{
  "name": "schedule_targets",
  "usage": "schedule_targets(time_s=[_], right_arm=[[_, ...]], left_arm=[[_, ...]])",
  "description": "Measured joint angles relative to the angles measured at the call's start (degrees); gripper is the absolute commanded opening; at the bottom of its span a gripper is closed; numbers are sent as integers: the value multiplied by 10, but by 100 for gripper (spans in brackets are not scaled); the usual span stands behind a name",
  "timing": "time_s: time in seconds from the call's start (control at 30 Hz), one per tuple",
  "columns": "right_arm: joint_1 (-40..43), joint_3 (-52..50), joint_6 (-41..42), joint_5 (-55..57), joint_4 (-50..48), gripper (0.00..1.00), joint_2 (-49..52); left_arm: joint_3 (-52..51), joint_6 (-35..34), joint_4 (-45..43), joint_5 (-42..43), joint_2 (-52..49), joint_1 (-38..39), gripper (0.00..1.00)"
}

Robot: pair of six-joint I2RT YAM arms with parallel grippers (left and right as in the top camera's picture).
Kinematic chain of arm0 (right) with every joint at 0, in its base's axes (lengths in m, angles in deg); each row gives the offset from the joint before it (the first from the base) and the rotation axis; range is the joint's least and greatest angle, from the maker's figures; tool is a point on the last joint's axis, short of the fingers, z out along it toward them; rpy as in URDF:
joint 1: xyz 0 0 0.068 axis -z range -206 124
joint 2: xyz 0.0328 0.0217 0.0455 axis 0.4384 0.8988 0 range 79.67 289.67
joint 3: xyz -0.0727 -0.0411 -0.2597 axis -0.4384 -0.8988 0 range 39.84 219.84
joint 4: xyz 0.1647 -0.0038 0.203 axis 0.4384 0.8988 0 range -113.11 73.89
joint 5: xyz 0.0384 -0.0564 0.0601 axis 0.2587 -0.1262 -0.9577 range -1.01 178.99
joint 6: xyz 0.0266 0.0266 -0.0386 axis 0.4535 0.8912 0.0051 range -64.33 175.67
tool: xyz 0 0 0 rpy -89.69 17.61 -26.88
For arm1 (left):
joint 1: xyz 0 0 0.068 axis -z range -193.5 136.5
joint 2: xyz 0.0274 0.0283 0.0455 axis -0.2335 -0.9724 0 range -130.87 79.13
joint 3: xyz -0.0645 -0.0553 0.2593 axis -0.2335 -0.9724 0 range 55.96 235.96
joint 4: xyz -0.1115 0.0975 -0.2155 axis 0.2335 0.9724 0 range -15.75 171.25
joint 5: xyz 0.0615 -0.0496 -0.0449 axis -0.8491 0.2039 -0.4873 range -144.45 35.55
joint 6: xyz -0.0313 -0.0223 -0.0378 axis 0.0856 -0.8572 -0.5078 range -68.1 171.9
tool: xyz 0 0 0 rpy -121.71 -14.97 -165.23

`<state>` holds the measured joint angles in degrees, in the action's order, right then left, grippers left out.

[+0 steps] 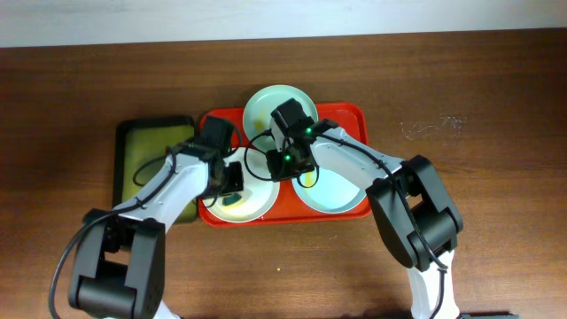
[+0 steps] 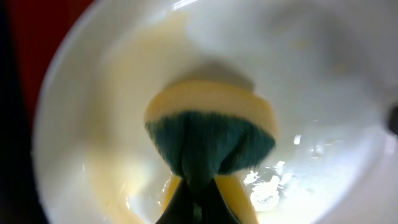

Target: Clean dirty plates on tray and stack at the side

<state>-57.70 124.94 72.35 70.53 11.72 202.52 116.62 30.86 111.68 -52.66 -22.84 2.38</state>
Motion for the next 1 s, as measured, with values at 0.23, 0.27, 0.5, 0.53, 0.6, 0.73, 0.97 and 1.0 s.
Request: schedule_targets(time_s=[0.23,0.27,0.5,0.53,0.6,0.73,0.97,1.0], right_arm=[[0,0,0,0,0,4,0],[0,0,0,0,0,4,0],[0,0,0,0,0,4,0],[0,0,0,0,0,4,0],[0,0,0,0,0,4,0],[0,0,0,0,0,4,0],[0,0,3,0,1,4,0],[1,0,4,0,1,4,0]], left_arm=[[-34,-23,-26,-102,18,5,0],[-34,-26,-19,-134,18,5,0],[-16,-28,-12,-184,46,3,0],[-13,-28,-19,-171,50,2,0],[-8,-30,-41,-113,53,-1,0],[-8,-31,-68,-19,46,2,0],[-2,-49,-107,25,-23,16,0],[2,-51,-105,22,-25,17,0]])
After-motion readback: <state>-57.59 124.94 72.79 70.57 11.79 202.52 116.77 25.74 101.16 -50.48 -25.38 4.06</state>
